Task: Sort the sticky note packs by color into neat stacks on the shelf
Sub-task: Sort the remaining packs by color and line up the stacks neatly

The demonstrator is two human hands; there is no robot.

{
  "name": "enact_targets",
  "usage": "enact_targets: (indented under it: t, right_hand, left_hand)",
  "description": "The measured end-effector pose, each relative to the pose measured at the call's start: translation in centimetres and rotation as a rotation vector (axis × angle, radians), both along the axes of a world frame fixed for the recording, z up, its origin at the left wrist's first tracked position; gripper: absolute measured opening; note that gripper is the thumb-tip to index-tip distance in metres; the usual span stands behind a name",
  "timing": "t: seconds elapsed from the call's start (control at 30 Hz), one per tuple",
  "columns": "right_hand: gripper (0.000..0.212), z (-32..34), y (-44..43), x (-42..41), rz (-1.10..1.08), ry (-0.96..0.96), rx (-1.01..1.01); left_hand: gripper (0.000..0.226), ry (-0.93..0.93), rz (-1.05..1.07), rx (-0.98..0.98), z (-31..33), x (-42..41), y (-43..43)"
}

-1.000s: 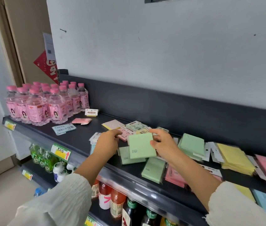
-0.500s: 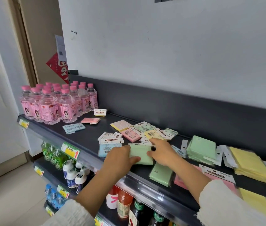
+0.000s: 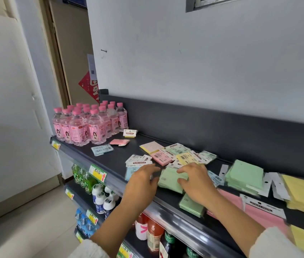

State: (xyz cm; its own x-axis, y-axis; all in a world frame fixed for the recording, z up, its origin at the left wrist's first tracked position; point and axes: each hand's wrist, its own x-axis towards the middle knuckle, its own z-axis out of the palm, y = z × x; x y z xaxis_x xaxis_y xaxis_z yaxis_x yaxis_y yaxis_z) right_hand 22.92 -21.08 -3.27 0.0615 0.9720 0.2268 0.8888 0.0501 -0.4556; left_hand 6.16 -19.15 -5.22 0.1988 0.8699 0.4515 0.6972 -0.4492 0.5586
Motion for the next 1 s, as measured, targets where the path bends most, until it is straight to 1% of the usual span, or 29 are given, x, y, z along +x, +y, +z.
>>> enact_targets:
  t: [0.17,0.3,0.43,0.53,0.57,0.63,0.7,0.73,0.8,0.83,0.87,0.9,1.0]
  right_hand:
    - [0.035,0.4,-0.1,-1.5,0.123,0.047,-0.011]
    - [0.043,0.7,0.9,-3.8,0.221,0.009,-0.042]
    - [0.055,0.7,2.7,-6.7,0.312,-0.122,-0.086]
    - [0.064,0.9,4.7,-8.4,0.346,-0.304,-0.171]
    - [0.063,1.0,5.4,-8.8,0.336,-0.356,-0.211]
    - [0.062,1.3,6.7,-9.5,0.295,-0.378,-0.3]
    - [0.065,1.4,8.0,-10.2,0.223,-0.399,-0.34]
    - [0.062,1.5,8.3,-10.7,0.198,-0.45,-0.34]
    - [0.048,1.5,8.5,-11.6,0.166,-0.556,-0.291]
    - [0.039,1.3,8.6,-12.0,0.144,-0.579,-0.247]
    - [0.032,1.3,8.6,-12.4,0.107,-0.552,-0.206]
    - [0.026,1.3,8.6,-12.4,0.059,-0.484,-0.165]
    - [0.018,1.8,9.0,-11.2,-0.115,-0.141,-0.02]
  left_hand:
    - [0.026,0.018,0.167,-0.009,-0.5,-3.7,-1.6]
    - [0.024,0.013,0.247,-0.013,-0.9,-6.8,-2.6]
    - [0.024,0.015,0.232,0.007,-1.0,-9.5,-2.4]
    - [0.024,-0.015,0.205,0.022,-0.7,-11.6,-1.0]
    - [0.023,-0.024,0.186,0.022,-0.5,-12.2,-0.3]
    - [0.023,-0.041,0.136,0.024,-0.2,-13.5,1.0]
    - [0.024,-0.052,0.07,0.033,-0.2,-15.3,2.6]
    - [0.025,-0.055,0.036,0.038,-0.2,-16.2,3.6]
    - [0.026,-0.059,-0.032,0.046,-0.4,-17.9,5.3]
    - [0.026,-0.064,-0.064,0.04,-0.4,-18.6,6.0]
    - [0.026,-0.065,-0.098,0.033,-0.5,-19.4,6.8]
    - [0.026,-0.066,-0.129,0.029,-0.4,-19.9,7.5]
    - [0.027,-0.052,-0.211,0.021,-0.1,-20.8,9.4]
